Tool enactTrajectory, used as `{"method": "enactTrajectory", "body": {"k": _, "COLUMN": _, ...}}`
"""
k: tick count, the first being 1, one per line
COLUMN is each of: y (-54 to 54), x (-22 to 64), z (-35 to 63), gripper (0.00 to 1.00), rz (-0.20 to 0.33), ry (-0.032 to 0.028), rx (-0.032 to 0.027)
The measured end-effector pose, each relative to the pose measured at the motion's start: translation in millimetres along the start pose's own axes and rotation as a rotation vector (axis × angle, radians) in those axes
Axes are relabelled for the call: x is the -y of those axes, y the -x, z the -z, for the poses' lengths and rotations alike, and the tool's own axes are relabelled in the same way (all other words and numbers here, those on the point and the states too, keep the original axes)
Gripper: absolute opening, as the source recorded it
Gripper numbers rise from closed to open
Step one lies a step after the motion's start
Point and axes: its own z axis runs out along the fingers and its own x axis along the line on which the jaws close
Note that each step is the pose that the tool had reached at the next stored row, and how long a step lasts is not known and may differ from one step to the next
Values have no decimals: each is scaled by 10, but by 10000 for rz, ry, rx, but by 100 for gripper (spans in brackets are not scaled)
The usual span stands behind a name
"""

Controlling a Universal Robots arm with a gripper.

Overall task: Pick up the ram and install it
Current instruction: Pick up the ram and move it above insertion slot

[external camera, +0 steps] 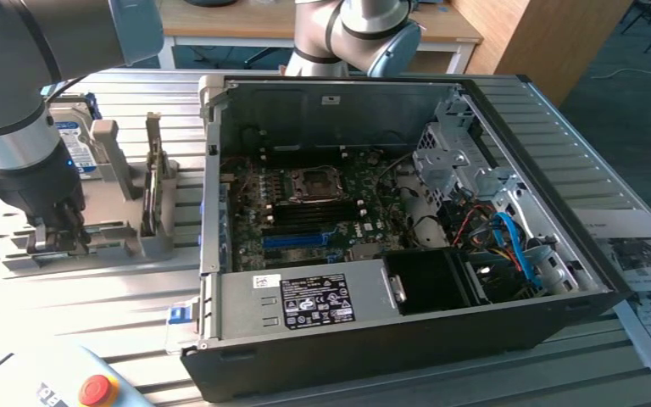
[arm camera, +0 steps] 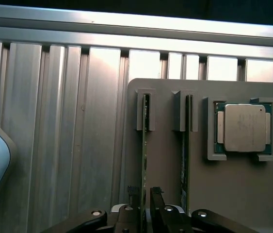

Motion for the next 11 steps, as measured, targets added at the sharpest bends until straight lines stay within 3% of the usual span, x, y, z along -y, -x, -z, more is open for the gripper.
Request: {"method": "enactTrajectory", "body": {"k": 11, "y": 0, "x": 0, "z": 0, "gripper": 23, "rz": -115, "ry": -1, "rx": 4}}
